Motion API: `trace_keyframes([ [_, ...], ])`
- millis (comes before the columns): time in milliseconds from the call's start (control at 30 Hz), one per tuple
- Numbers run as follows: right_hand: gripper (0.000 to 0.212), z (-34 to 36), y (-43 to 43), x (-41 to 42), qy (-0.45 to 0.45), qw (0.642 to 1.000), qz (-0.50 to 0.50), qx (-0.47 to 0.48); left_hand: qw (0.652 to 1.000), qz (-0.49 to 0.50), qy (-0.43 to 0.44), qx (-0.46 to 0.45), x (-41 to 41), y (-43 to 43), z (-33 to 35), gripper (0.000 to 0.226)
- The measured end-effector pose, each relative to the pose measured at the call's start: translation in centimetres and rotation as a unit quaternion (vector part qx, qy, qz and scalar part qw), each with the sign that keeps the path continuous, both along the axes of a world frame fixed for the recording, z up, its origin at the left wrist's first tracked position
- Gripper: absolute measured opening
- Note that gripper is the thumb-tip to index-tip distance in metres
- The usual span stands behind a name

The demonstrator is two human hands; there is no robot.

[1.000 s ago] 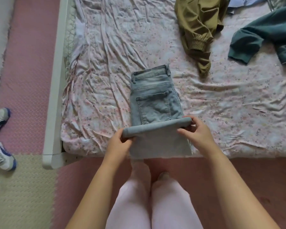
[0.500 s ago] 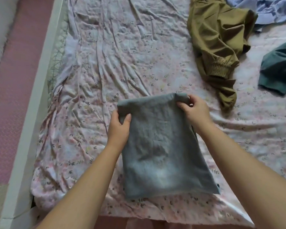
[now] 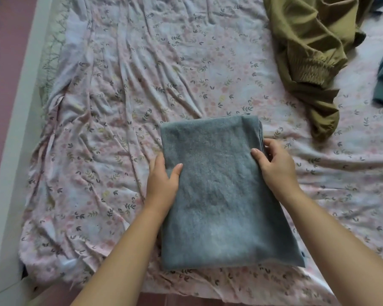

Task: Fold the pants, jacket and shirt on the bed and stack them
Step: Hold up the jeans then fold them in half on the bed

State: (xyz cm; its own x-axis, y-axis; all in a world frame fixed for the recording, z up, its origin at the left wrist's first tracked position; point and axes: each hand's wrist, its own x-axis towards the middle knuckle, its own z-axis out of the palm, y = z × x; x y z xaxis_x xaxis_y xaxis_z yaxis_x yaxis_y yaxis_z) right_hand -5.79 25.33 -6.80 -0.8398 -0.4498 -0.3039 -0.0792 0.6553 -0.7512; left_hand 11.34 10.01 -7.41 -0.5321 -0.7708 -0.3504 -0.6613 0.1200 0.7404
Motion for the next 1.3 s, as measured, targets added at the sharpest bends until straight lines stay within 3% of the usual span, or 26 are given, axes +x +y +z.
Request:
trace_keyframes([
  [67,0.031,-0.3,-0.1,0.0,0.014,0.999,0.014,0.036,0.997,-0.006,-0.075,-0.034,-0.3,0.1,0.3,0.056],
  [133,0.044,-0.2,-0.3,0.6,0.133,0.987,0.023,0.088,0.974,-0.032,-0.111,-0.195,-0.3,0.3,0.9,0.062],
  [200,0.052,-0.1,-1.3,2.8,0.286,0.952,0.056,0.096,0.934,-0.097,-0.030,-0.343,-0.4,1.2,0.3,0.053],
  [233,0.054,-0.5,-2.0,4.3,0.324,0.938,0.093,0.086,0.920,-0.135,0.003,-0.368,-0.6,2.0,-0.3,0.050],
  [300,0.057,-2.3,-3.1,6.9,0.346,0.911,0.204,0.096,0.916,-0.198,-0.017,-0.347,-0.6,3.3,-2.3,0.050],
  [367,0.054,-4.5,-3.0,7.5,0.371,0.868,0.297,0.147,0.916,-0.210,-0.090,-0.330,-0.1,3.7,-4.4,0.051],
  [433,0.052,-5.9,-1.4,5.9,0.407,0.824,0.347,0.185,0.912,-0.216,-0.134,-0.322,0.3,3.6,-5.7,0.052],
  [500,0.053,-6.2,1.0,4.5,0.425,0.808,0.356,0.201,0.911,-0.213,-0.135,-0.326,0.9,3.6,-6.0,0.052],
  [567,0.053,-5.7,3.8,4.1,0.429,0.819,0.313,0.216,0.914,-0.202,-0.119,-0.330,2.2,4.1,-5.6,0.053],
  [700,0.046,-3.0,6.6,8.3,0.390,0.883,0.197,0.170,0.905,-0.200,-0.080,-0.367,6.3,7.6,-4.3,0.046],
  [767,0.046,-3.2,6.8,11.9,0.377,0.882,0.250,0.137,0.906,-0.218,-0.068,-0.356,7.7,10.0,-4.2,0.045],
  [867,0.052,-5.5,9.1,13.6,0.362,0.846,0.337,0.196,0.898,-0.249,-0.133,-0.338,9.6,11.3,-5.5,0.052],
  [967,0.052,-6.1,11.7,10.9,0.317,0.862,0.313,0.243,0.920,-0.196,-0.164,-0.296,11.2,10.7,-5.5,0.050],
  [1033,0.052,-5.1,12.5,9.4,0.262,0.908,0.258,0.202,0.944,-0.142,-0.156,-0.253,11.5,10.3,-4.8,0.050],
  [1133,0.055,-2.8,12.0,7.8,0.095,0.976,0.179,0.080,0.987,-0.055,-0.066,-0.136,10.3,8.7,-2.5,0.049],
  [1233,0.068,-2.2,10.3,6.7,-0.024,0.985,0.172,0.012,0.999,0.021,0.016,0.029,8.7,6.6,-2.0,0.047],
  [1300,0.075,-2.0,9.3,6.4,-0.086,0.985,0.152,-0.017,0.997,-0.004,0.045,0.070,7.5,5.8,-1.8,0.050],
])
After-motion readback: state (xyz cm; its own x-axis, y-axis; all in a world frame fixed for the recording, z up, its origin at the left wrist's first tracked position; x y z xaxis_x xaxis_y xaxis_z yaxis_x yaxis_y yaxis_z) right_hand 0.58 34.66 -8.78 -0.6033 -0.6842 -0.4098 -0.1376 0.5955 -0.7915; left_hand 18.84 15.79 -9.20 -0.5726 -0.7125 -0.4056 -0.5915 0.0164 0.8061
